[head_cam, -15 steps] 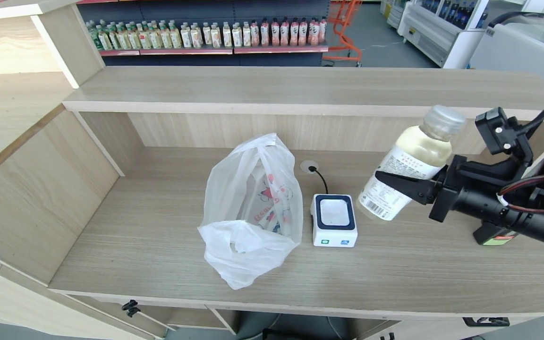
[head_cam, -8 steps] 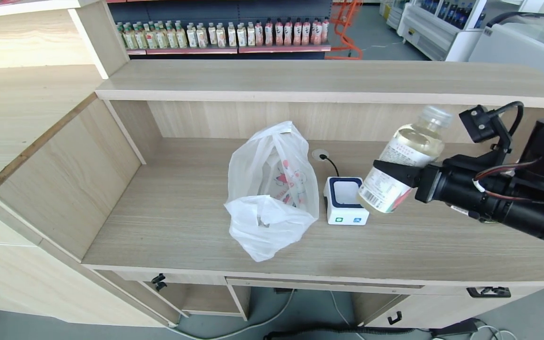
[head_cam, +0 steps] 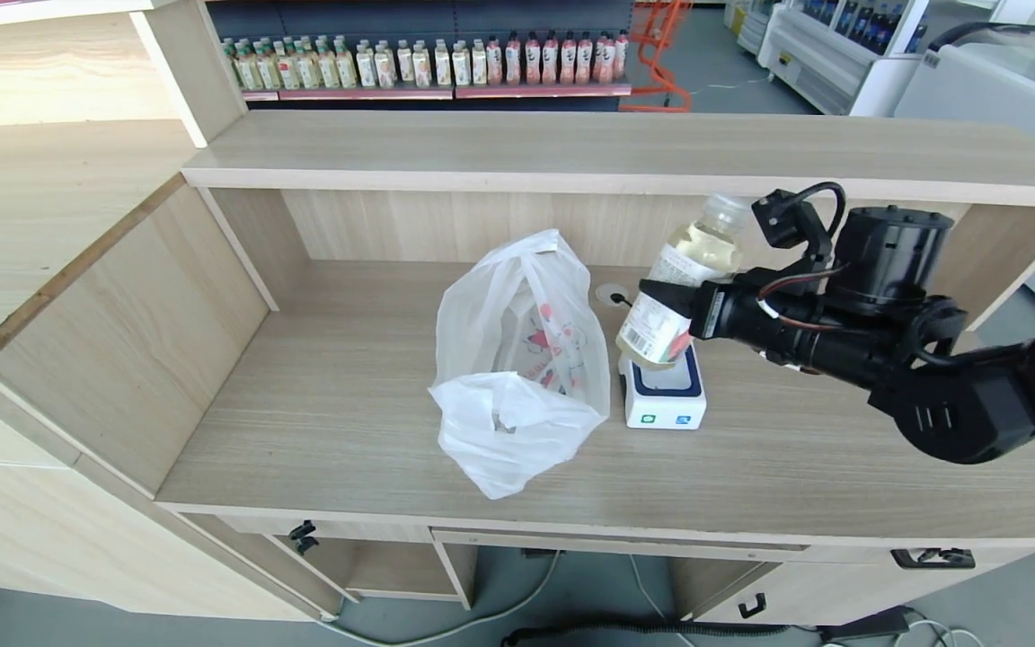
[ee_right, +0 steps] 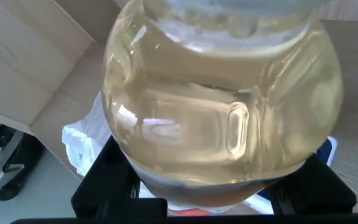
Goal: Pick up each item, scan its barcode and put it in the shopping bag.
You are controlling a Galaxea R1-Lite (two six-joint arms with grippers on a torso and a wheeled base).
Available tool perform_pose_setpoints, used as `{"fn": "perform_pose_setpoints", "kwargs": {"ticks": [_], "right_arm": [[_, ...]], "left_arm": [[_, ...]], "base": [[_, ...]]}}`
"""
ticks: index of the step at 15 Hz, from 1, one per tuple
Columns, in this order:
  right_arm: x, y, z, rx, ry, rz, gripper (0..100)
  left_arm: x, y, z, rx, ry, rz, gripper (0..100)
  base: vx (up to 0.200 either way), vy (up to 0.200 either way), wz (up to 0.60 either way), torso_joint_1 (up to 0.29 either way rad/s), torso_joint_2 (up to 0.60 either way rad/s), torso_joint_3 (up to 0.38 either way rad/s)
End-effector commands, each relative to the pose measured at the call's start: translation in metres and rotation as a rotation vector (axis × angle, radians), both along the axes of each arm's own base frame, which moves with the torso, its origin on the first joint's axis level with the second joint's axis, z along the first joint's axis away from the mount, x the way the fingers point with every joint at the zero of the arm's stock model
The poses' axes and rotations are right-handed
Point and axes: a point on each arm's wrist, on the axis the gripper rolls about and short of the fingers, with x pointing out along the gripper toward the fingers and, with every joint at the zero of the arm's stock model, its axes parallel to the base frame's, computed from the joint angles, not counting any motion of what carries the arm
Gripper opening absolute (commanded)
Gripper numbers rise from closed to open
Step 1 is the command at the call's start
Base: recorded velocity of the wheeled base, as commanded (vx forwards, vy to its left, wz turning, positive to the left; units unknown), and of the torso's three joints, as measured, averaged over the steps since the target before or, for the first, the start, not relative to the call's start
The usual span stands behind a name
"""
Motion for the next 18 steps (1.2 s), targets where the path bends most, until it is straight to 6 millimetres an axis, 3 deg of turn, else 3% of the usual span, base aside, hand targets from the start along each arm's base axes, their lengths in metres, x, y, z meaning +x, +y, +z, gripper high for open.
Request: {"fn": "perform_pose_setpoints", "kwargs": {"ticks": [1,4,8,12,16,17,18], "right_arm": [[0.026,0.031,-0.034,-0.03,0.059,0.047,0],[0.038,0.058,-0.068,-0.096,0.067,0.102,0],[0.053,0.107,-0.085,-0.11,0.01,0.186,0],[0.066,0.119,-0.108,-0.257,-0.101,0.208,0],[0.075,0.124,-0.113,-0.28,-0.152,0.207,0],[0.076,0.125,-0.112,-0.273,-0.166,0.204,100],[0.076,0.124,-0.107,-0.261,-0.179,0.203,100]], "left_arm": [[0.0,0.0,0.0,0.0,0.0,0.001,100],[0.0,0.0,0.0,0.0,0.0,0.001,100],[0.0,0.0,0.0,0.0,0.0,0.001,100],[0.0,0.0,0.0,0.0,0.0,0.001,100],[0.0,0.0,0.0,0.0,0.0,0.001,100],[0.0,0.0,0.0,0.0,0.0,0.001,100],[0.0,0.0,0.0,0.0,0.0,0.001,100]], "base": [[0.0,0.0,0.0,0.0,0.0,0.0],[0.0,0.0,0.0,0.0,0.0,0.0],[0.0,0.0,0.0,0.0,0.0,0.0],[0.0,0.0,0.0,0.0,0.0,0.0],[0.0,0.0,0.0,0.0,0.0,0.0],[0.0,0.0,0.0,0.0,0.0,0.0],[0.0,0.0,0.0,0.0,0.0,0.0]]}}
